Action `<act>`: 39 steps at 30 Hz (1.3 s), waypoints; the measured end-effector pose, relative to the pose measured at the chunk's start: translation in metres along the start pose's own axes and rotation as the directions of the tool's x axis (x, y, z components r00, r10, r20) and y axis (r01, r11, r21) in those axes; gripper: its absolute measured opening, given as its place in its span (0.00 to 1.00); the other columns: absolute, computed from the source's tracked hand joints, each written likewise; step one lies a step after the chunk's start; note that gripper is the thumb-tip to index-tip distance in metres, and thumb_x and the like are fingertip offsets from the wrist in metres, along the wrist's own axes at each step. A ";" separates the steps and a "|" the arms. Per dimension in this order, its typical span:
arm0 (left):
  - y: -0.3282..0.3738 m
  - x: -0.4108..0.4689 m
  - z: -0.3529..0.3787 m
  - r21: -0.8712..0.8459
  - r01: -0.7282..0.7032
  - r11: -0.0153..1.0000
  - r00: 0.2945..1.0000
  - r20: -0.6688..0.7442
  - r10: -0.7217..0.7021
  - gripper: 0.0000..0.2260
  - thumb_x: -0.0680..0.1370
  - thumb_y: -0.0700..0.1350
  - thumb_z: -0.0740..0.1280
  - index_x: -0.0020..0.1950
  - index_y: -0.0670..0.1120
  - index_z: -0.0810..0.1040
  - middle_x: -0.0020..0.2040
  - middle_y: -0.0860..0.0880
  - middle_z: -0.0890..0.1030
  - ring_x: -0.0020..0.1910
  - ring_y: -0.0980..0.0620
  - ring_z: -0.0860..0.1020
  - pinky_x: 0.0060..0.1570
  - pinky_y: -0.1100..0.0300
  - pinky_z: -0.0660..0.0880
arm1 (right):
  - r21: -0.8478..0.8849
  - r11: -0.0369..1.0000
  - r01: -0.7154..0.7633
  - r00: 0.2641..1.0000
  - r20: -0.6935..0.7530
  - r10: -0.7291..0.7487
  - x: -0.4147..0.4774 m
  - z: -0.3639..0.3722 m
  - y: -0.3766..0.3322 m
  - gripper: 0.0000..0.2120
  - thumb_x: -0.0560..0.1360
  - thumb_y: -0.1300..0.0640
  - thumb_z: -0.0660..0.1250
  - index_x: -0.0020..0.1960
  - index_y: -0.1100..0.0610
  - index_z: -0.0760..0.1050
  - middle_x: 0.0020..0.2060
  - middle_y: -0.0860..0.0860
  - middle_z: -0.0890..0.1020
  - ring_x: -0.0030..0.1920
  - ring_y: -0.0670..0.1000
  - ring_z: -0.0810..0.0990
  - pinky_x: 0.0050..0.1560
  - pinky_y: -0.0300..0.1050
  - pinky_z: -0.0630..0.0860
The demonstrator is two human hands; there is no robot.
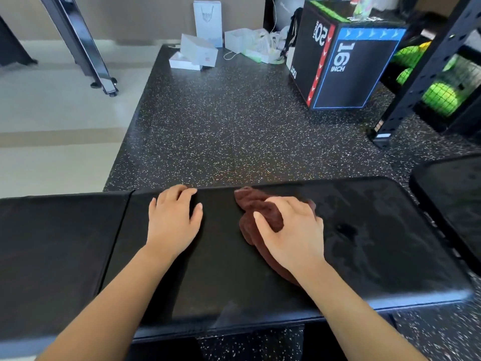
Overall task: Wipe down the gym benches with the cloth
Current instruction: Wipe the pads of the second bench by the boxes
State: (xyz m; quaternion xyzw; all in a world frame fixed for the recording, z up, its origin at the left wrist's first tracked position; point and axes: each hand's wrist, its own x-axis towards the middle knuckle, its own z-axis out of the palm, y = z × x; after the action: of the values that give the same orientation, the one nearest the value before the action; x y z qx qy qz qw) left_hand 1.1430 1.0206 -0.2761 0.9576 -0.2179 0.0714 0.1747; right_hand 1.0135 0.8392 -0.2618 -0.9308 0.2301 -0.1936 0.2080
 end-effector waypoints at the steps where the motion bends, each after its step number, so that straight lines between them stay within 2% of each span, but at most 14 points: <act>1: 0.009 -0.004 0.001 -0.023 -0.013 1.000 1.000 0.004 0.013 0.19 0.74 0.54 0.61 0.61 0.47 0.76 0.63 0.46 0.74 0.63 0.42 0.70 0.63 0.38 0.63 | -0.007 1.000 -0.012 1.000 -0.015 0.012 -0.001 0.001 0.002 0.16 0.73 0.38 0.61 0.55 0.43 0.76 0.54 0.42 0.79 0.55 0.51 0.75 0.52 0.53 0.70; 5: 0.038 -0.022 0.011 -0.041 -0.109 0.993 0.993 0.047 0.111 0.26 0.72 0.61 0.52 0.63 0.51 0.74 0.67 0.49 0.71 0.67 0.46 0.66 0.66 0.37 0.56 | -0.048 0.996 -0.076 0.997 0.020 0.077 0.032 0.011 -0.007 0.15 0.74 0.38 0.60 0.55 0.44 0.74 0.54 0.46 0.78 0.56 0.54 0.74 0.55 0.55 0.69; 7: 0.039 -0.025 0.013 -0.040 -0.109 0.993 0.993 0.044 0.110 0.26 0.72 0.61 0.51 0.65 0.53 0.72 0.68 0.50 0.69 0.68 0.47 0.65 0.68 0.39 0.54 | -0.049 0.993 -0.110 0.993 0.035 0.112 0.052 0.017 -0.011 0.16 0.74 0.37 0.59 0.56 0.44 0.74 0.55 0.47 0.78 0.57 0.55 0.74 0.56 0.56 0.68; 11: 0.034 -0.026 0.011 -0.102 -0.100 0.990 0.993 0.047 0.105 0.23 0.73 0.59 0.56 0.66 0.54 0.71 0.69 0.52 0.68 0.69 0.49 0.63 0.70 0.42 0.50 | -0.025 0.993 -0.119 0.992 0.044 0.120 0.058 0.019 -0.011 0.17 0.74 0.37 0.58 0.58 0.44 0.74 0.55 0.48 0.78 0.57 0.55 0.74 0.58 0.56 0.67; 17: 0.032 -0.025 0.013 -0.148 -0.102 0.984 0.994 0.012 0.105 0.18 0.75 0.54 0.62 0.64 0.53 0.73 0.68 0.52 0.69 0.69 0.49 0.64 0.70 0.42 0.51 | -0.013 0.997 -0.080 0.996 0.039 0.080 -0.004 -0.002 -0.009 0.17 0.74 0.37 0.60 0.58 0.43 0.74 0.56 0.44 0.77 0.58 0.52 0.73 0.54 0.53 0.66; 24: 0.032 -0.020 0.010 -0.228 -0.069 0.971 0.997 0.003 0.072 0.15 0.75 0.50 0.63 0.62 0.54 0.75 0.66 0.53 0.70 0.67 0.51 0.64 0.69 0.42 0.51 | -0.058 0.990 -0.129 0.990 -0.072 0.125 -0.070 -0.009 -0.017 0.16 0.72 0.36 0.60 0.54 0.42 0.76 0.53 0.41 0.78 0.54 0.51 0.75 0.52 0.54 0.70; 28: 0.022 -0.023 0.006 -0.212 -0.168 0.963 0.975 0.106 0.193 0.18 0.78 0.49 0.61 0.68 0.51 0.70 0.71 0.48 0.65 0.71 0.48 0.59 0.69 0.39 0.47 | -0.066 0.971 -0.229 0.972 -0.079 0.223 -0.049 -0.006 -0.024 0.15 0.73 0.37 0.62 0.55 0.43 0.76 0.54 0.44 0.79 0.56 0.54 0.74 0.54 0.54 0.68; 31: 0.009 -0.025 0.003 -0.214 -0.289 0.933 0.940 0.124 0.319 0.19 0.78 0.48 0.60 0.69 0.49 0.69 0.72 0.46 0.65 0.73 0.46 0.59 0.69 0.38 0.47 | -0.072 0.956 -0.284 0.956 -0.097 0.276 -0.049 -0.005 -0.033 0.15 0.74 0.38 0.62 0.56 0.43 0.75 0.56 0.45 0.78 0.57 0.55 0.73 0.56 0.55 0.67; 34: 0.006 -0.026 0.001 -0.226 -0.306 0.925 0.933 0.124 0.339 0.19 0.78 0.48 0.61 0.68 0.48 0.70 0.72 0.46 0.65 0.72 0.46 0.59 0.69 0.38 0.48 | -0.059 0.934 -0.352 0.929 -0.142 0.341 -0.067 0.000 -0.048 0.15 0.74 0.38 0.61 0.57 0.43 0.75 0.56 0.45 0.78 0.56 0.55 0.73 0.56 0.56 0.69; 39: 0.003 -0.025 0.002 -0.261 -0.328 0.908 0.926 0.099 0.364 0.18 0.77 0.47 0.61 0.67 0.48 0.71 0.72 0.45 0.65 0.73 0.46 0.59 0.69 0.39 0.47 | -0.063 0.908 -0.413 0.876 -0.302 0.377 -0.112 0.030 -0.094 0.16 0.73 0.37 0.60 0.54 0.44 0.77 0.54 0.44 0.78 0.55 0.52 0.75 0.53 0.54 0.70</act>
State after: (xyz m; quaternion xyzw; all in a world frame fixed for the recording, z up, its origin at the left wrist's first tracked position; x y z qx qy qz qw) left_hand 1.1192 1.0274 -0.2828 0.8780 -0.4037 0.0043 0.2573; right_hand 0.9681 0.9809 -0.2717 -0.8378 0.4546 -0.2630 0.1494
